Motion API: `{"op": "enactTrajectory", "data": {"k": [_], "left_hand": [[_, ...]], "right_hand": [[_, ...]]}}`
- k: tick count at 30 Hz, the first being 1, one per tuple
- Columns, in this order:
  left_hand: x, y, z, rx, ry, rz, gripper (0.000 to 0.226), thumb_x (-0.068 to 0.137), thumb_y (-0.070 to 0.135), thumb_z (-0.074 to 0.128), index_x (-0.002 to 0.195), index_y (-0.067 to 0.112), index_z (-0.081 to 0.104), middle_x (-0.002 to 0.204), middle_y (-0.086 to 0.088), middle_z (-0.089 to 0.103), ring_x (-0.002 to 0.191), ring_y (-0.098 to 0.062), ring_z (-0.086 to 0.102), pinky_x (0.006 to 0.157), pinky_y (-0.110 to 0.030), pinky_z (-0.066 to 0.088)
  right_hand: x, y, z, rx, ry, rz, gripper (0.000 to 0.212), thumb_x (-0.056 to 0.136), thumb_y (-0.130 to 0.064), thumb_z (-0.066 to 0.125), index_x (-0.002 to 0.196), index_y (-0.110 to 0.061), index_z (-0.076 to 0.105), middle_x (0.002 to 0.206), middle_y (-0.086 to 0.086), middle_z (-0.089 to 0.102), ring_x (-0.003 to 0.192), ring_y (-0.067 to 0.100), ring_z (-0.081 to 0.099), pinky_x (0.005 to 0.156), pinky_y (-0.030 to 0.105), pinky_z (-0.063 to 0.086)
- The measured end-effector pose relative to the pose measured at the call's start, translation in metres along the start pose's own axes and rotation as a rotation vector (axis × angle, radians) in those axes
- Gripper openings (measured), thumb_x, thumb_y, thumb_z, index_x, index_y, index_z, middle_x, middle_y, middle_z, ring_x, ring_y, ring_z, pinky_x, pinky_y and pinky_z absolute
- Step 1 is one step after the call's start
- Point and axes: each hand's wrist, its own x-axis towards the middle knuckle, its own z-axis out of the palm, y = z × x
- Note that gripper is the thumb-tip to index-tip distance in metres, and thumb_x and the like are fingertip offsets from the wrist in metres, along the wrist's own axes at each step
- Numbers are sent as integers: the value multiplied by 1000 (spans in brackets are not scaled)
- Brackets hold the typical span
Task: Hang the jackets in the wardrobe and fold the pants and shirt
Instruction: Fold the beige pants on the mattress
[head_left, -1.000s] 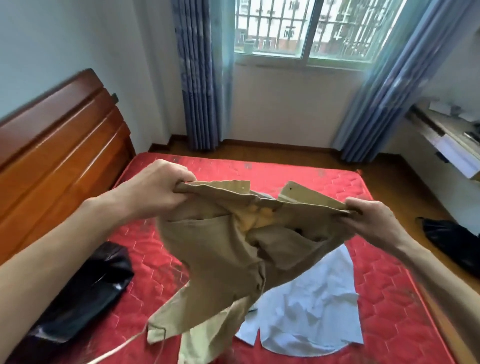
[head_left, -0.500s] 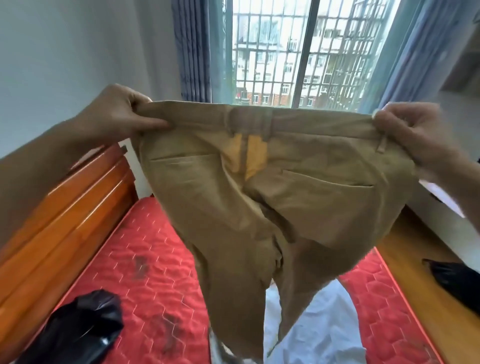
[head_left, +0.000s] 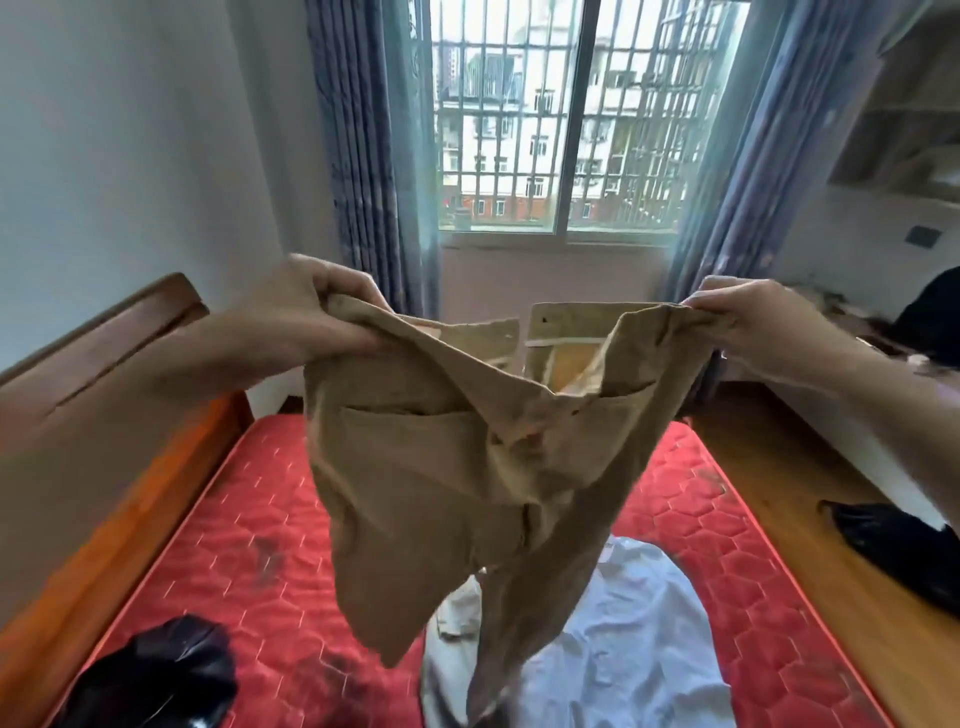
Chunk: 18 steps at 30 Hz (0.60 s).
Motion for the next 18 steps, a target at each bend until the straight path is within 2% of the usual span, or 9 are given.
{"op": "enactTrajectory", "data": {"k": [2,4,5,8,10,13,15,17,18], "left_hand": [[-2,14,29,16,-98,50,16,73,28,91,84,23,81,82,-1,77,80,-11,72,70,-21,58],[-3,23,58,27,-211,98,13,78,18,88,88,22,81,82,2,77,76,-6,69,68,-19,54],[-5,26,70,21,-270,97,14,81,16,88,91,20,80,83,1,77,76,-6,68,67,-21,55],[-9,27,92,-24,-371,83,11,90,21,83,99,15,78,90,-3,77,80,-14,73,70,-34,62],[-4,26,97,-110,-280,105,13,98,24,74,101,12,76,88,-8,78,81,-21,77,69,-31,60],[24,20,100,-137,69,109,13,102,14,66,115,10,67,96,-9,74,88,-18,73,78,-32,59],[49,18,98,-39,119,70,46,97,14,73,138,17,52,126,-3,65,117,-11,62,103,-34,51],[71,19,93,-9,-68,15,78,91,17,80,154,25,35,149,2,53,139,-11,47,121,-38,35],[80,20,91,-32,-194,-9,85,90,16,80,157,27,30,151,4,55,142,-12,46,124,-40,30]], "right_hand": [[8,-6,15,18,97,-9,26,95,5,67,112,-12,78,99,2,65,87,31,68,78,45,57],[18,-20,26,112,159,17,37,93,14,60,117,-10,75,105,6,64,90,29,68,65,34,60],[21,-29,31,158,184,22,38,95,14,59,118,-12,75,107,6,63,91,24,68,59,32,60],[28,-53,43,333,227,19,30,99,5,64,115,-17,75,109,5,63,89,16,69,61,26,60],[31,-66,47,406,227,11,24,100,1,64,115,-13,76,109,9,64,91,19,70,69,31,62],[33,-83,53,467,197,-12,21,100,0,64,117,-6,76,109,14,67,97,28,68,79,44,60],[34,-94,57,513,178,-63,19,99,-2,68,115,-5,77,106,12,71,96,28,68,77,41,57],[35,-100,61,529,177,-118,17,97,-6,71,113,-8,79,102,9,74,96,30,65,75,40,50],[35,-101,63,541,191,-120,17,97,-8,72,112,-9,79,100,8,75,95,31,63,74,42,46]]}}
